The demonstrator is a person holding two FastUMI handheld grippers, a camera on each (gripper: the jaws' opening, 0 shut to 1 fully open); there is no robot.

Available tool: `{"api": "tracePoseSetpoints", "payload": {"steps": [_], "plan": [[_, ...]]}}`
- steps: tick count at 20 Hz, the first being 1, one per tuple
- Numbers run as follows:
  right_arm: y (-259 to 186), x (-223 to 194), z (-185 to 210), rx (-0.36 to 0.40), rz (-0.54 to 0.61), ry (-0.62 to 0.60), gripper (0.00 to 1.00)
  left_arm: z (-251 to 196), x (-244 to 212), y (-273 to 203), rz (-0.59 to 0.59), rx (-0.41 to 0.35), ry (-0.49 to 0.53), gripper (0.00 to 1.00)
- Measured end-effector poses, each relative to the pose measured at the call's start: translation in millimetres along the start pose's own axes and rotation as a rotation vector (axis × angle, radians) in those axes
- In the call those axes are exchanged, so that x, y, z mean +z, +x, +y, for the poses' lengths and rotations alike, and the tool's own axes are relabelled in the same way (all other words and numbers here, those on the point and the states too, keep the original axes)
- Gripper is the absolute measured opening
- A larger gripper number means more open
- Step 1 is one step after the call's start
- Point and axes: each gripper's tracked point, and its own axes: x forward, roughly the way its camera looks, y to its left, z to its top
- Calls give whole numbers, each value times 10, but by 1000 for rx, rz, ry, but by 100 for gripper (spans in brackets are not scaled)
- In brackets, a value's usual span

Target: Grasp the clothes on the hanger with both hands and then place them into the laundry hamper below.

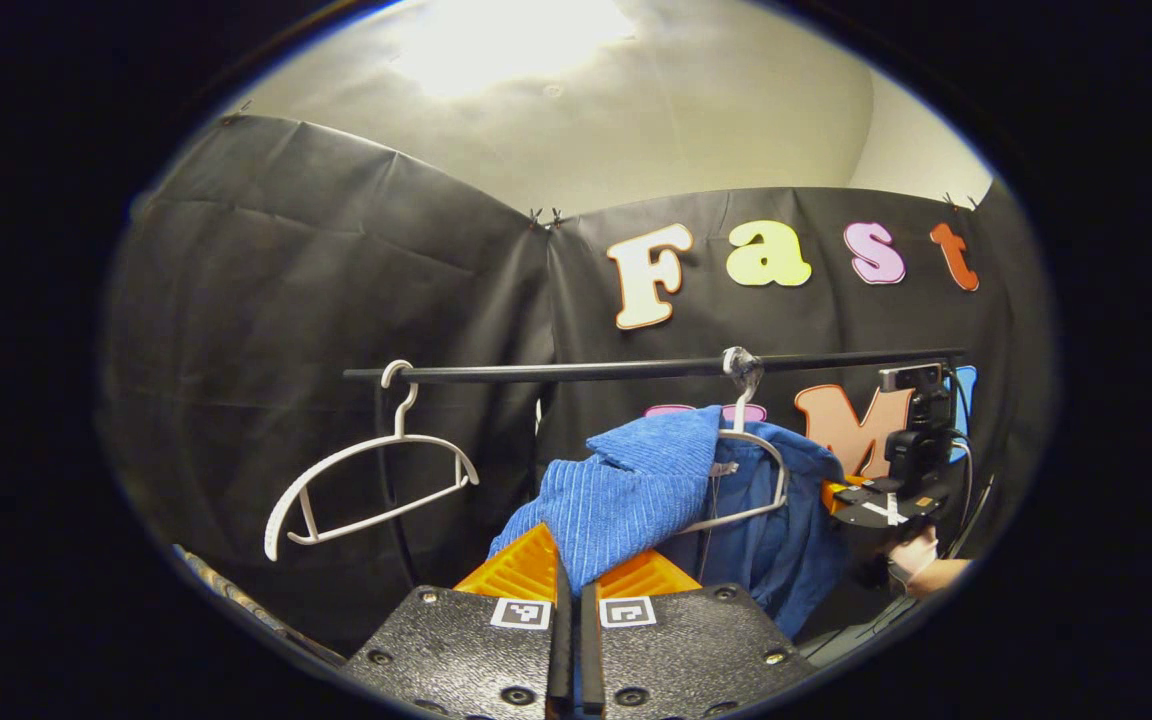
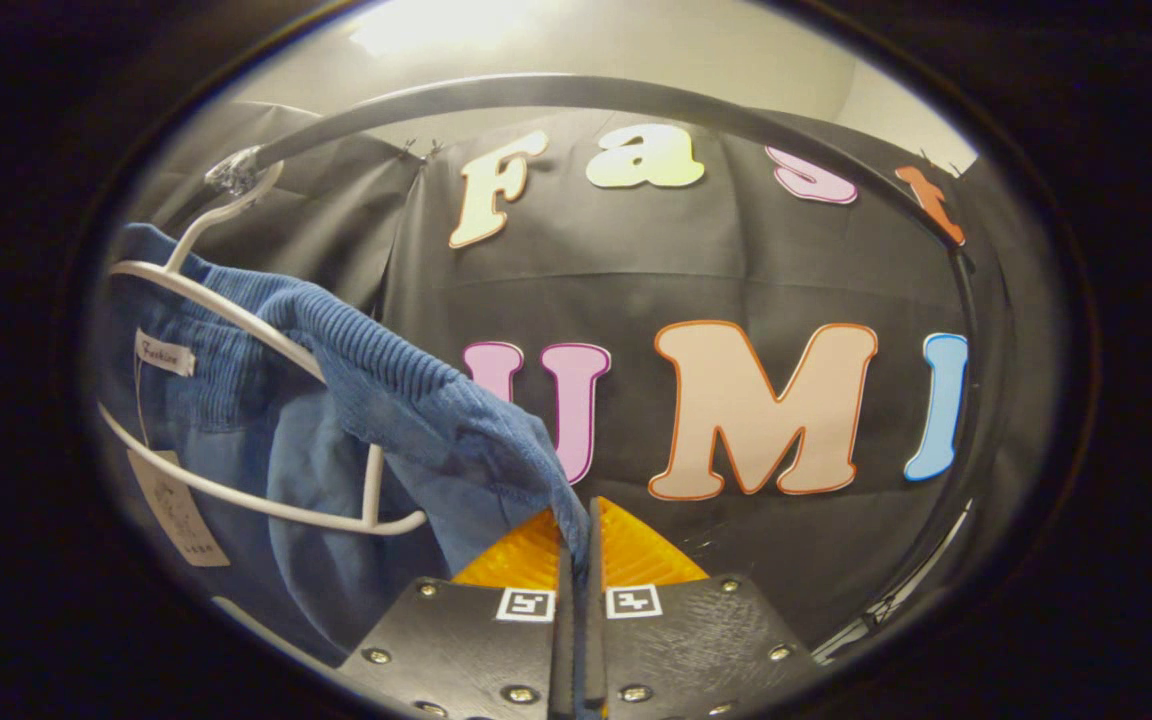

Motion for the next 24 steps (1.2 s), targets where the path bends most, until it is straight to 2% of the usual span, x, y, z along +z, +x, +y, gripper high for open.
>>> {"api": "tracePoseSetpoints", "payload": {"steps": [10, 12, 14, 17, 18, 20, 23, 24], "plan": [[413, 203, -102, -11, -59, 63, 4, -21, 188, -51, -13, -56, 59, 2], [463, 203, -80, -9, -60, 58, 4, -32, 277, -57, -21, -74, 24, 2], [497, 239, -44, -5, -74, 33, 4, 3, 336, -48, -19, -77, -68, 2], [534, 257, -6, 1, -85, 29, 4, 228, 352, 47, -23, -44, -132, 2], [544, 261, 3, 1, -88, 30, 4, 311, 325, 67, -15, -33, -129, 5], [552, 253, 23, 3, -91, 31, 4, 441, 365, 108, -26, -17, -104, 2], [552, 188, 58, 10, -81, 26, 4, 585, 374, 170, -29, 7, -47, 5], [553, 170, 68, 14, -76, 23, 4, 654, 368, 188, -33, 16, -38, 2]]}}
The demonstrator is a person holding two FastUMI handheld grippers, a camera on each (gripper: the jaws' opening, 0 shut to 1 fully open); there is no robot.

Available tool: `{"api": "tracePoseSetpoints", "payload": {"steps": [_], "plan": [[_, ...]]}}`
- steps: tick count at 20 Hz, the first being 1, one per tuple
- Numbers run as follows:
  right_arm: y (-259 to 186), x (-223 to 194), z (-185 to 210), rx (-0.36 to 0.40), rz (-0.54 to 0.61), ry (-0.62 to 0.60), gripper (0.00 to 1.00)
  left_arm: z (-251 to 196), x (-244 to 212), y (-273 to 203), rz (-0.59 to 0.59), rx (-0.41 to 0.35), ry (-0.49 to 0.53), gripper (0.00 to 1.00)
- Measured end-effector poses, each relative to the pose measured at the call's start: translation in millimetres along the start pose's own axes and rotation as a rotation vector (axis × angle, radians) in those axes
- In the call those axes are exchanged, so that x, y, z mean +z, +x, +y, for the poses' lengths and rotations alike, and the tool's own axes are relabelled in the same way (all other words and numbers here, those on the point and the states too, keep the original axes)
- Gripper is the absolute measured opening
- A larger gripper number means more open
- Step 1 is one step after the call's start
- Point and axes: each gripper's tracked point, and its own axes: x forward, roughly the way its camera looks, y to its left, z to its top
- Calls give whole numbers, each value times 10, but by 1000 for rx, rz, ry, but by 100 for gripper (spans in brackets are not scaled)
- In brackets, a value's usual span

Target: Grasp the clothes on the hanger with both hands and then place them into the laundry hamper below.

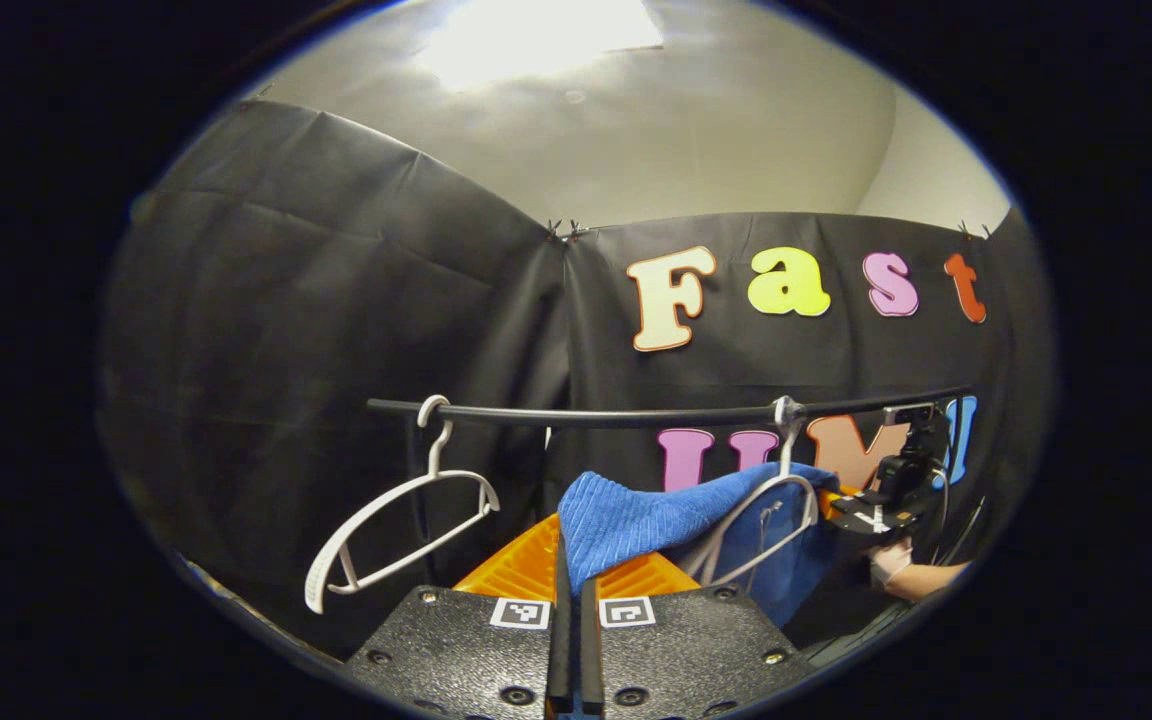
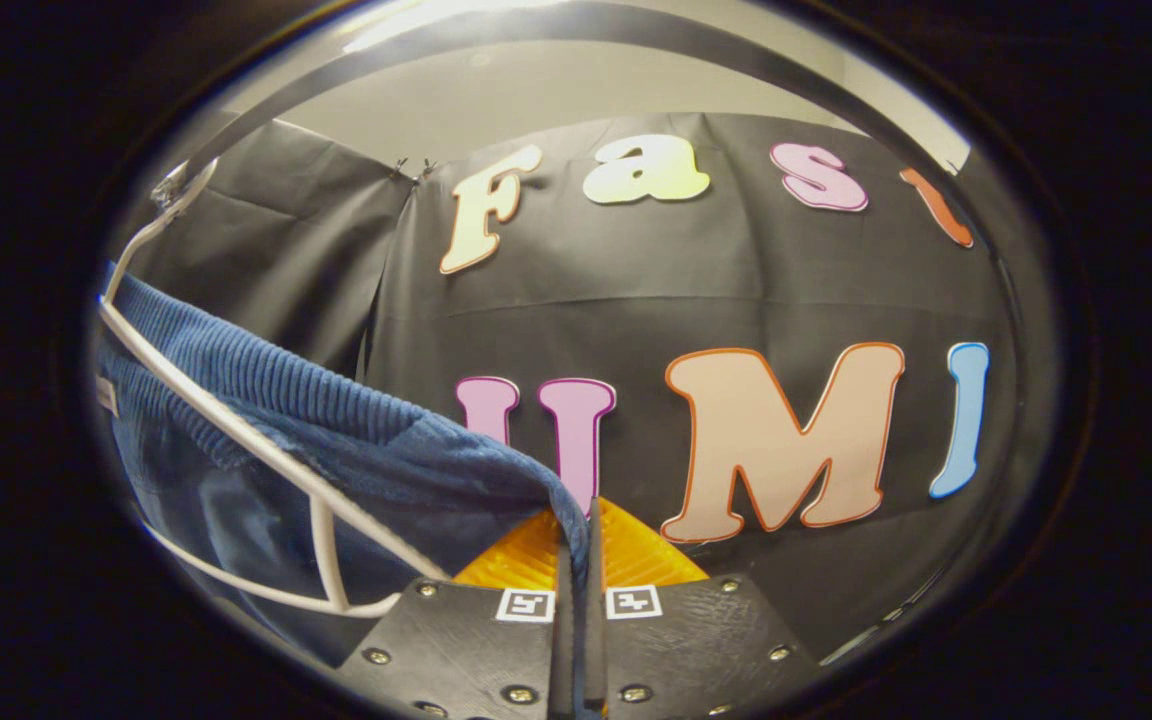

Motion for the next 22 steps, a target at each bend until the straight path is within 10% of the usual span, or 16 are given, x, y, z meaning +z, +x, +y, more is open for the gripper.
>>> {"api": "tracePoseSetpoints", "payload": {"steps": [9, 22], "plan": [[-79, -399, -59, -12, 81, -27, 4, 248, -840, 163, 150, 43, -97, 4], [-602, -995, -114, -13, 214, -37, 5, -13, -1776, -49, 285, 10, 68, 4]]}}
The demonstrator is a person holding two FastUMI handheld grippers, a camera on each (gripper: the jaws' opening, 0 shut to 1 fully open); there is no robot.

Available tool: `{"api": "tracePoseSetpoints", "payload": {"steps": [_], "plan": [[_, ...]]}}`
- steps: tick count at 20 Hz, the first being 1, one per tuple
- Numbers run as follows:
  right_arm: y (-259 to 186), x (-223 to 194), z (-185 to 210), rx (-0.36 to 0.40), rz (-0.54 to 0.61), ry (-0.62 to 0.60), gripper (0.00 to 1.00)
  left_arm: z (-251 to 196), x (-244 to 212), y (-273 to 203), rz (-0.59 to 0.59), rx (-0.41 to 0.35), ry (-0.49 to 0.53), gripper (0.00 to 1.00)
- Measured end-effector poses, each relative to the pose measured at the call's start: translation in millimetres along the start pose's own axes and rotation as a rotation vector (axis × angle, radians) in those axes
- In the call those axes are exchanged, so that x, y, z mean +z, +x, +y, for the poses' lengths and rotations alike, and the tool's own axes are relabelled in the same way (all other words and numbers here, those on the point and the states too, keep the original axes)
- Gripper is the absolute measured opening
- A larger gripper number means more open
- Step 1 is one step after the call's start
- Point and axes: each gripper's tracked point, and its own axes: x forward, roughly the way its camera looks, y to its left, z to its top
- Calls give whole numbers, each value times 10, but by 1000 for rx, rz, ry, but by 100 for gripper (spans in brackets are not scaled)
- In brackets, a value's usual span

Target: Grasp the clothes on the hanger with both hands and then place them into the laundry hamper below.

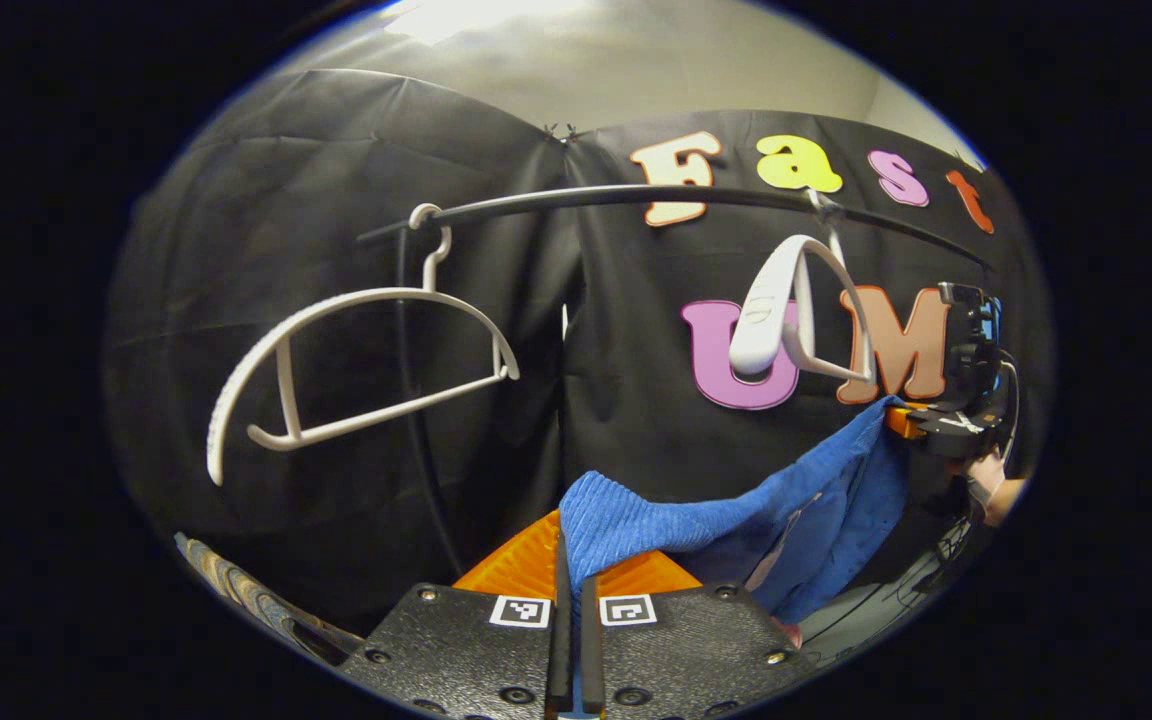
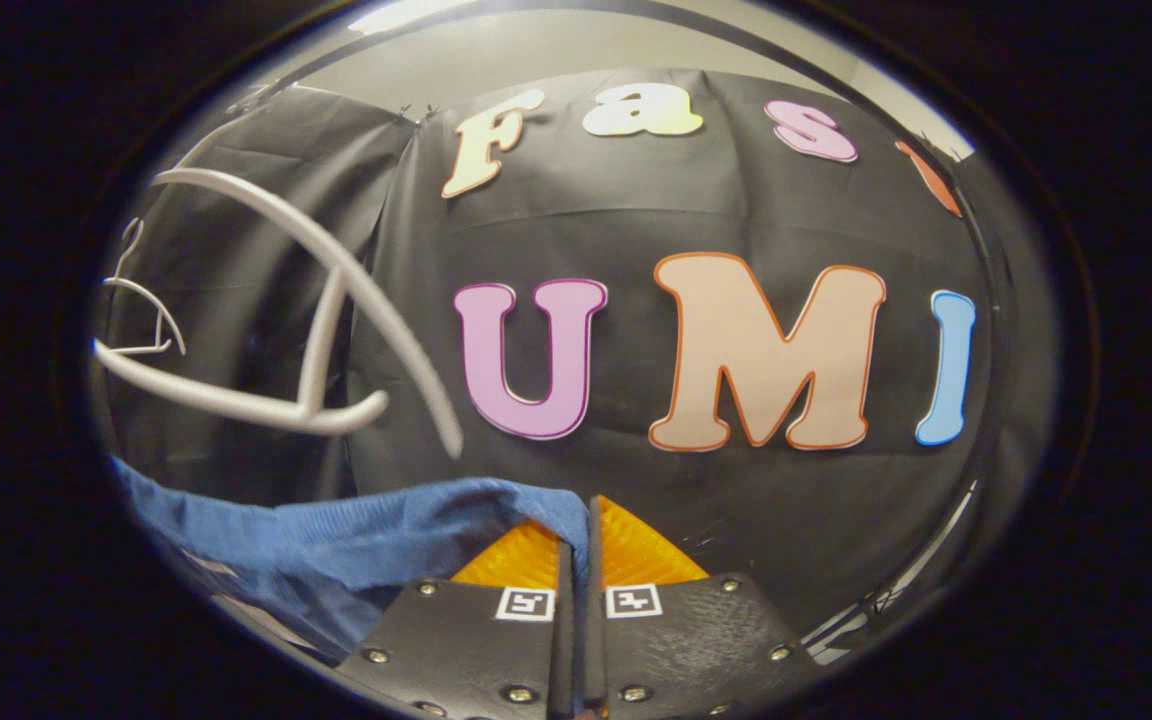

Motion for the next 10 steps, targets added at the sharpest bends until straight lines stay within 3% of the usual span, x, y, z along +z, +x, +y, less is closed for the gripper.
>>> {"api": "tracePoseSetpoints", "payload": {"steps": [10], "plan": [[-566, -470, 256, 88, 90, -37, 4, -963, -332, 161, 49, -191, 44, 5]]}}
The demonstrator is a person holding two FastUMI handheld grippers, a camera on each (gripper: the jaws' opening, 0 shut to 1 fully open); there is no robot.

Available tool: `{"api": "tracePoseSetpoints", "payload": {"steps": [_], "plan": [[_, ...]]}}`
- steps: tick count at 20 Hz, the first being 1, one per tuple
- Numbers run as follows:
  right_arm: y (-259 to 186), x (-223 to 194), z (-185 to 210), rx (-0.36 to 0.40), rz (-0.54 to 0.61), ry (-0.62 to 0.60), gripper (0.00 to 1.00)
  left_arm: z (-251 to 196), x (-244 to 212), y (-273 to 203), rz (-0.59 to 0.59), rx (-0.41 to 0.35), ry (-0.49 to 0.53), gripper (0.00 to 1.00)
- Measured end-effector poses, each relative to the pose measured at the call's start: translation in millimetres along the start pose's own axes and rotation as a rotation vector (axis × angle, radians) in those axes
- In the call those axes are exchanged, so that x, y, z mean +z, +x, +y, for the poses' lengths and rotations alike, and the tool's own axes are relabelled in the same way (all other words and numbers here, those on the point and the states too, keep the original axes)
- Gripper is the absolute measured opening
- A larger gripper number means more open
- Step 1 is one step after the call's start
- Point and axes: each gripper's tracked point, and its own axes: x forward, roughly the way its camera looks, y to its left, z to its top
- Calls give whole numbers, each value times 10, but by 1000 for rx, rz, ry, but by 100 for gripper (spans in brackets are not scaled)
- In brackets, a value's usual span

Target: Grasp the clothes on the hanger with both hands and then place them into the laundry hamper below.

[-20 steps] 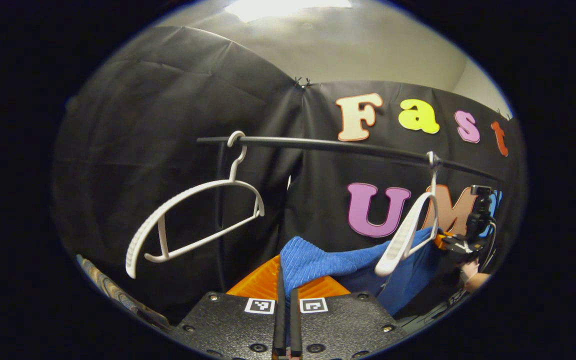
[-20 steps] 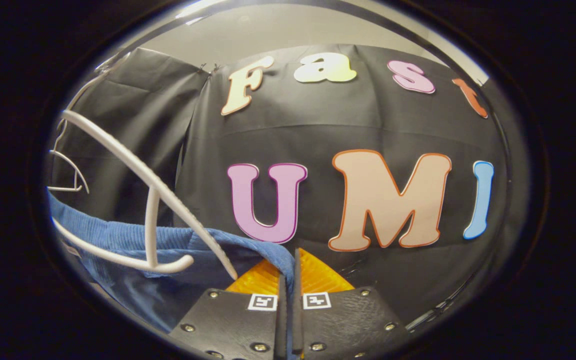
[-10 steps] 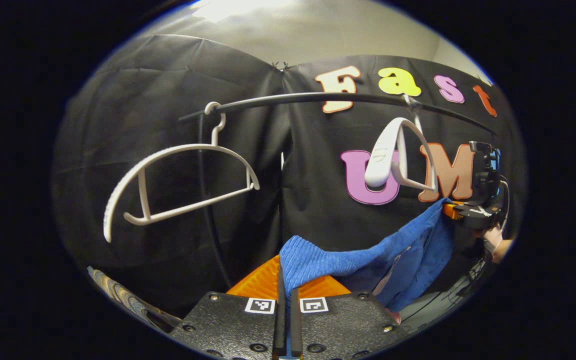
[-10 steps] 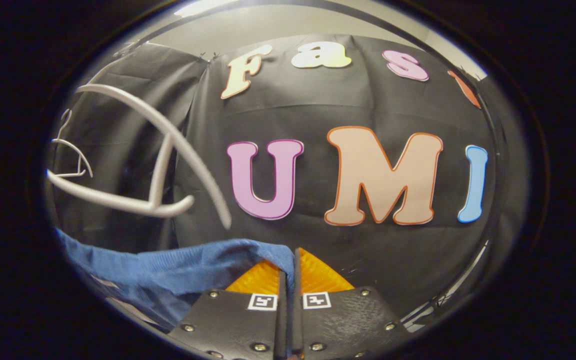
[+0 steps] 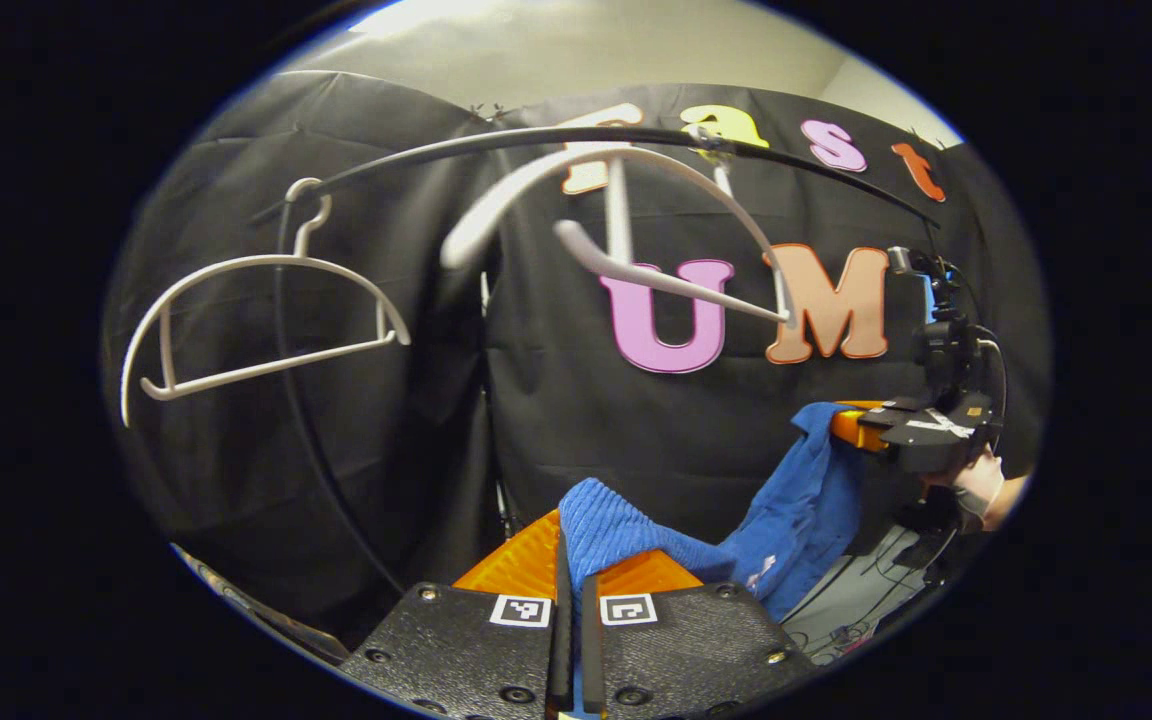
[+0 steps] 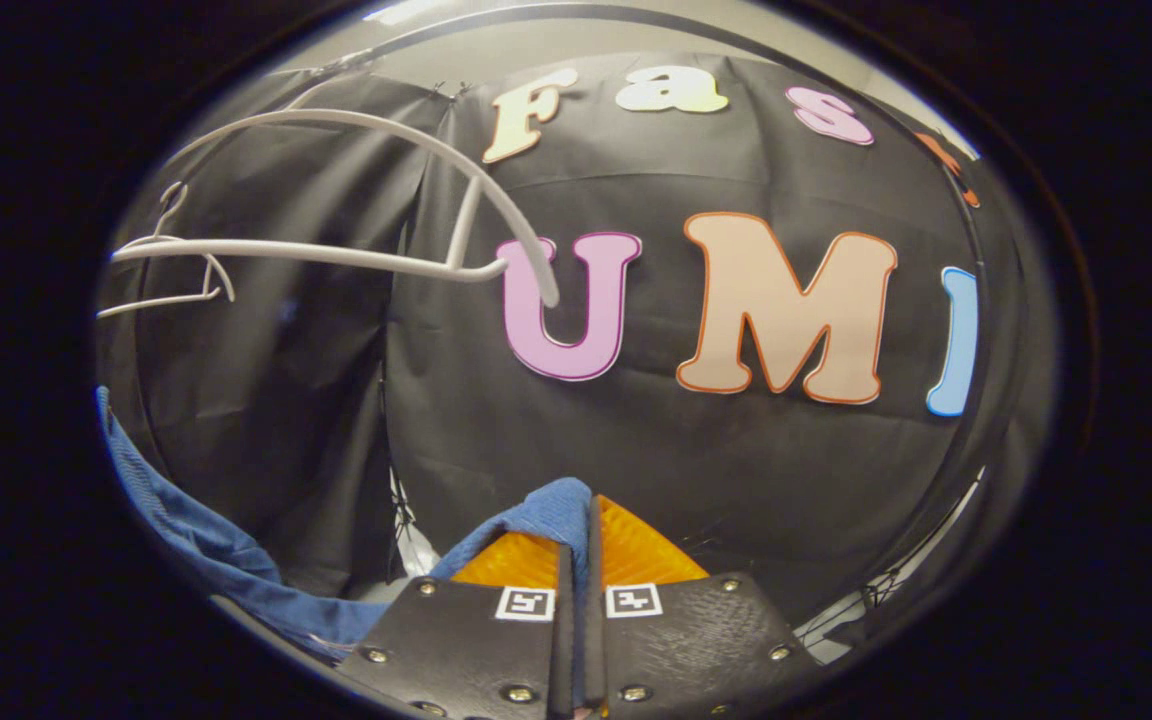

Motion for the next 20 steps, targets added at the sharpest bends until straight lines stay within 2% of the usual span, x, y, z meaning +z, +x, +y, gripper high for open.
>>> {"api": "tracePoseSetpoints", "payload": {"steps": [5, 6, 10, 16, 20], "plan": [[-178, -22, 209, 61, 3, 1, 5, -590, 29, 249, -15, -134, 13, 3], [-196, -19, 237, 70, 6, 1, 5, -700, 8, 296, -11, -159, 17, 5], [-209, -73, 304, 92, 22, 14, 5, -1043, -110, 532, 10, -235, 23, 4], [-146, -511, 317, 98, 112, 29, 5, -1178, -477, 832, 113, -263, -21, 4], [-118, -974, 349, 104, 204, 14, 5, -1272, -861, 1056, 204, -264, 5, 4]]}}
